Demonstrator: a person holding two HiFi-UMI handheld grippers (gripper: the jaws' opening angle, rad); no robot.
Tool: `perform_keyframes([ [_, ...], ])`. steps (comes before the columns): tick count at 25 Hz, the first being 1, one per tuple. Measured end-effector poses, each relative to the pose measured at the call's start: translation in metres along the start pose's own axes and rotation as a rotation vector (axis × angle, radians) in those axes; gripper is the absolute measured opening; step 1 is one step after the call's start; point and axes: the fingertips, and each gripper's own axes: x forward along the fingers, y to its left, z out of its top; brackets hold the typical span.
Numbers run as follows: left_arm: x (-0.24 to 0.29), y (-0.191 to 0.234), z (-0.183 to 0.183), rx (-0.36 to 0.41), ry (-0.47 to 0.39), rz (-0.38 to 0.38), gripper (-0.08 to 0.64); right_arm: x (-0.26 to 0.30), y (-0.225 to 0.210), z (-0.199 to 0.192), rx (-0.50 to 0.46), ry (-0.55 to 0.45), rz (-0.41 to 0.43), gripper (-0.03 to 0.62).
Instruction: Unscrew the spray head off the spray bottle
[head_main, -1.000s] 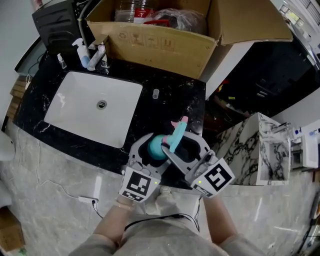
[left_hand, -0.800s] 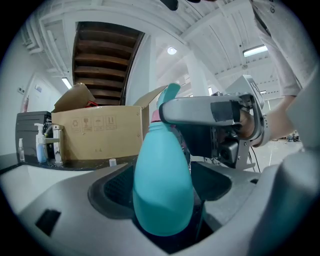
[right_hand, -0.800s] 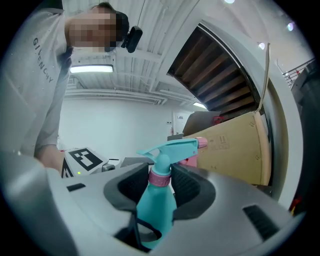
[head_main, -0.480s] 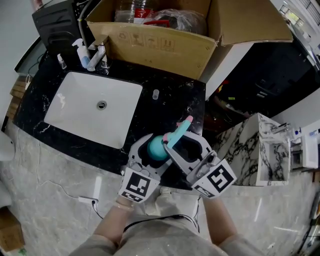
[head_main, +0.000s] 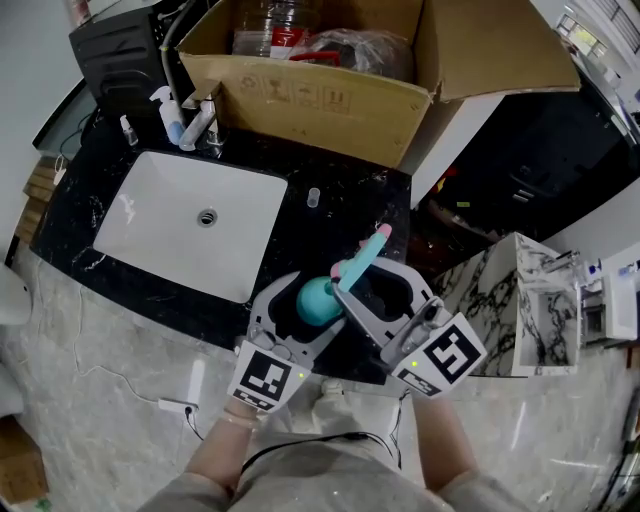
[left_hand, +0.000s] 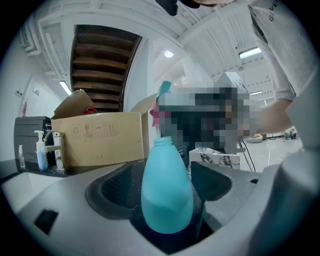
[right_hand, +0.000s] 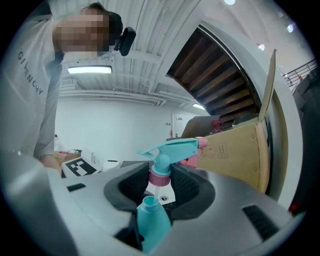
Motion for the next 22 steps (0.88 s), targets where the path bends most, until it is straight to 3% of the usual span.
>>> perform_keyframes([
  [10,-0.021,0.003,0.016,-0.098,-0.016,-0.048,0.364,-0.001,-0.003,0.025,-0.013,0.005,0.000,0.141],
  [19,-0.038,0.015,0.031,-0.098,-0.031,-0.023,0.362,-0.005,-0.001,0.047,-0.042,-0.006,0.012,0.141],
  [22,-0.044,0.021,0.039,-0.088,-0.049,-0.003,0.310,-0.007,-0.001,0.054,-0.052,-0.013,0.011,0.141],
])
